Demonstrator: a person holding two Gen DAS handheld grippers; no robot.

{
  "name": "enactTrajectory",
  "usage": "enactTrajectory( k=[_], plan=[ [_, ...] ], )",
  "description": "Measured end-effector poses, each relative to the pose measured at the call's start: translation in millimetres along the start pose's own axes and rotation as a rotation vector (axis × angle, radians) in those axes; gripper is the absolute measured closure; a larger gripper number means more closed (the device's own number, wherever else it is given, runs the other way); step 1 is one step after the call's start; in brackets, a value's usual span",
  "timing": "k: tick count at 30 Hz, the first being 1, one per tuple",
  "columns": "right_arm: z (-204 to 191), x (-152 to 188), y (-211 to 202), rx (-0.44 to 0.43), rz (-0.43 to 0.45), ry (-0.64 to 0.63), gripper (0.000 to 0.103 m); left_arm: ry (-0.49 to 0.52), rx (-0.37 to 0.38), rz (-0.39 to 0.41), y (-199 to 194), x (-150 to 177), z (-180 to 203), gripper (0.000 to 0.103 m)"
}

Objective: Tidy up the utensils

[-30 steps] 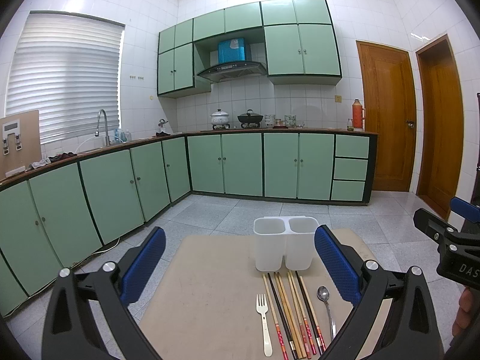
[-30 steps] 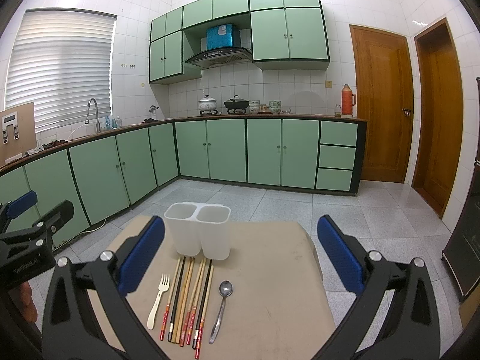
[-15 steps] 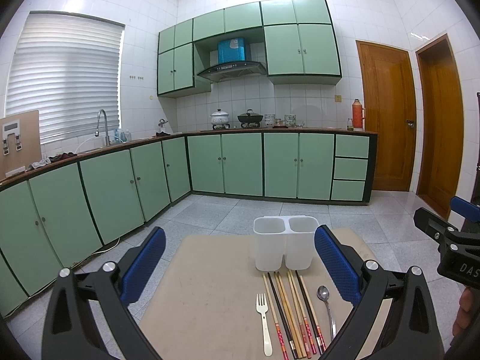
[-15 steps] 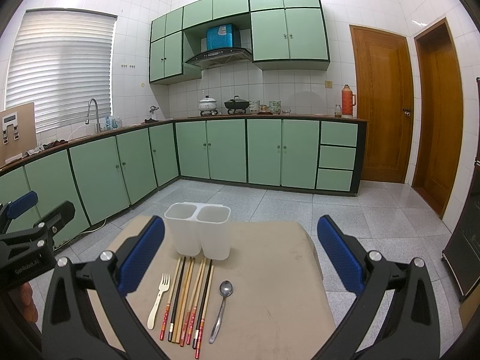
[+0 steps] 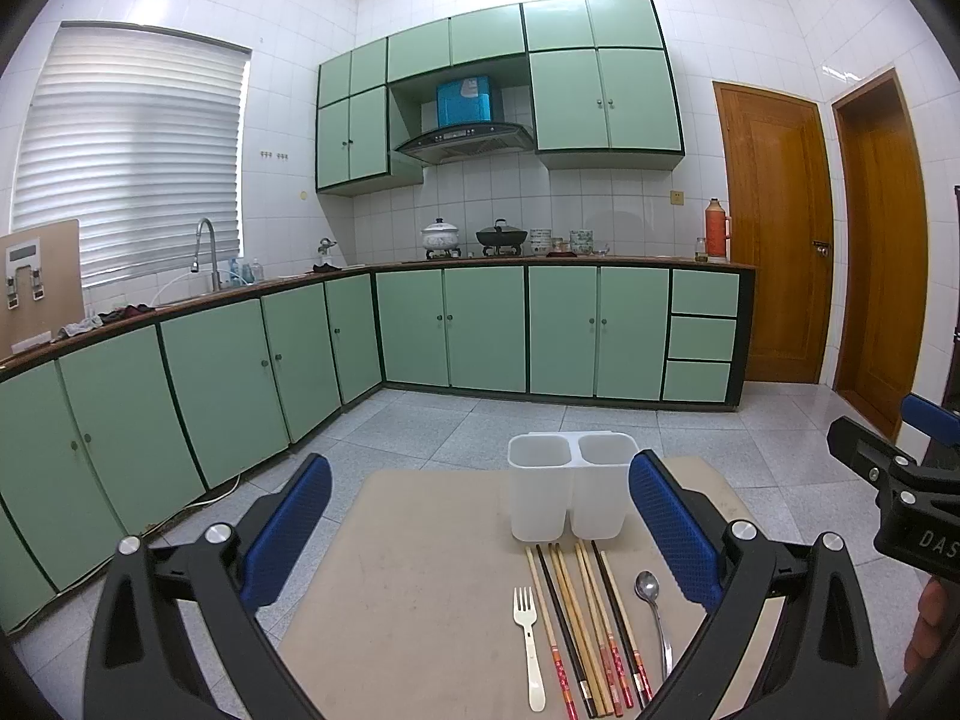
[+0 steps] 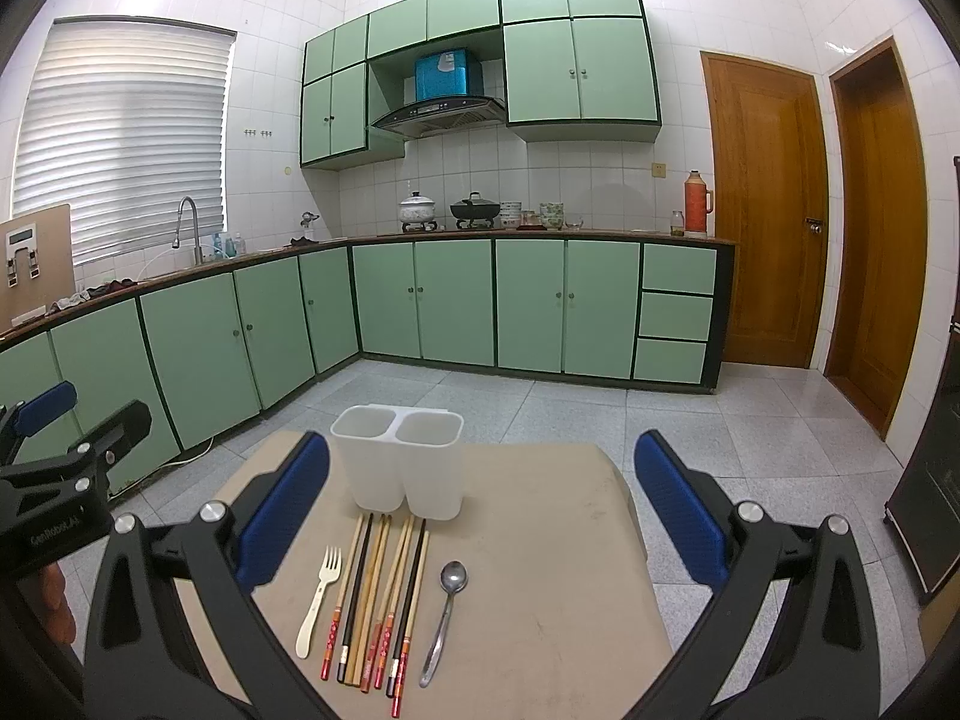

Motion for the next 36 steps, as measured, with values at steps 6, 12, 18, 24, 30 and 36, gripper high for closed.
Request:
enactTrajectory(
  k=[6,12,18,24,30,36],
  plan=[
    [0,1,0,0.0,0.001,0.001,0.005,0.001,0.0,-0.002,0,0,0,0.006],
    [-1,1,1,0.004,-0.008,0.005,0.005,-0.001,-0.004,-0.022,5,5,-3,0.006],
    [-7,18,16,0.008,-0.068,0.002,0.005,0.006,-0.018,-0.119,25,23,-9,0.006],
    [-7,67,43,0.004,-0.182,0.016,0.005,-0.011,-0.052,-0.278,58,64,-25,0.006],
    [-20,117,75,-0.017,-0.297,0.035,0.005,0.047,-0.104,-0.405,90,119,-27,0.006],
    [-30,137,98,-0.075,-0.345,0.053,0.007,0.037,-0.08,-0.489,114,143,-22,0.006]
  ],
)
Point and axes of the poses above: each gripper's, at about its wrist camera, not at the fingertips, and y roughly the way its jaws point, z to its right, x to its underside, the point moved 4 cm from there along y, roughly the way its jaws point, and after that the axes turned 11 degrees about -y, right-handed, at the moved point
